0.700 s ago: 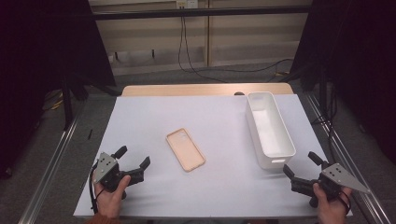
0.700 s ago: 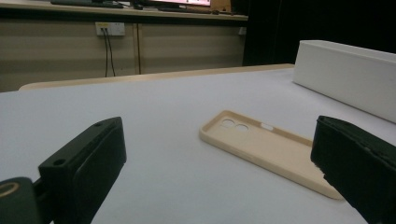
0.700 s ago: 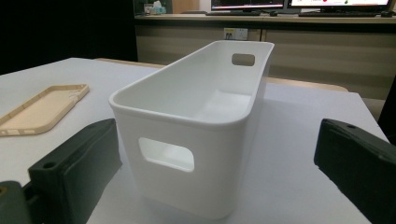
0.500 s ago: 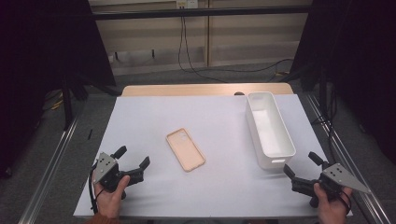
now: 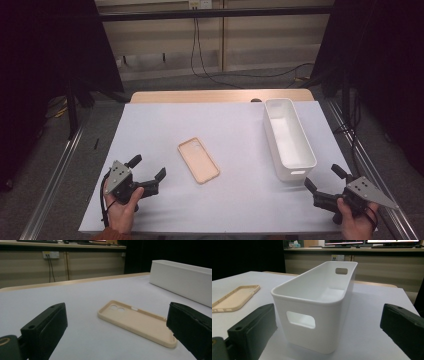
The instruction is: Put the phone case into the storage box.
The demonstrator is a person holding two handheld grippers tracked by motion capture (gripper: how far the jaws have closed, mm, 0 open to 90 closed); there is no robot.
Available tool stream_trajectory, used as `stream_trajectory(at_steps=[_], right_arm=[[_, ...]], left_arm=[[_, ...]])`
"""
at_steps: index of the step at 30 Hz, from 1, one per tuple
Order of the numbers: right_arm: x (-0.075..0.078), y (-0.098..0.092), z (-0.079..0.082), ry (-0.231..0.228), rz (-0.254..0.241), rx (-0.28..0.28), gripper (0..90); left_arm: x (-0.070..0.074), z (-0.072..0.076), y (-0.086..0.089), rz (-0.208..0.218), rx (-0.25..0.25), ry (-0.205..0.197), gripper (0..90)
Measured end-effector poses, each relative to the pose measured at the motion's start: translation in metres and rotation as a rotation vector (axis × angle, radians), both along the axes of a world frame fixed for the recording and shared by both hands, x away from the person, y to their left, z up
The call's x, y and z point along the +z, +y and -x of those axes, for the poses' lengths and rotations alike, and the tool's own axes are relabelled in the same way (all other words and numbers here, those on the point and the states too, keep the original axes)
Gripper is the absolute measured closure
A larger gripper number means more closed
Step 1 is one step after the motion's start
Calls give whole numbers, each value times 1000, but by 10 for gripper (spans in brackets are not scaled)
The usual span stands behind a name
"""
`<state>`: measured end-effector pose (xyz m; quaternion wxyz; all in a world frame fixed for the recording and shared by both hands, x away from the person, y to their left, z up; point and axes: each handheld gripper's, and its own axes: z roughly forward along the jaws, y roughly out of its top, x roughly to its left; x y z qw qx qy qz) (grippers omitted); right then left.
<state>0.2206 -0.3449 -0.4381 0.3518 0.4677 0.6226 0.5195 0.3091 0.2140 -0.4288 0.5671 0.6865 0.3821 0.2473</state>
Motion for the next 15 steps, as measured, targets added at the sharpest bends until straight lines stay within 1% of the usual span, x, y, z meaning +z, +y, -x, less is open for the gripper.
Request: stream_trajectory(at_steps=[1,2,4,5,8,10,12,15], right_arm=[[0,0,0,1,-2,-3,0],[0,-1,1,2,-3,-5,0],[-1,-1,1,5,-5,-7,0],[-1,-1,1,5,-4,-6,0],[-1,-1,1,6,-7,-9,0],[-1,0,1,3,-7,-6,0],[-1,0,0,7,-6,-5,0],[-1,1,-1,6,-4,-1,0]], left_arm=[[0,-1,-2,0,-3,0,34],[0,-2,-4,-12,-14,-2,34],[-1,-4,-9,-7,-29,4,38],[-1,-5,-11,-22,-34,-1,43],[1,-8,-16,-13,-57,5,42],[2,-8,-16,-18,-59,-7,41],[2,-8,-17,-4,-58,-1,38],[1,-10,-19,-2,-66,4,39]])
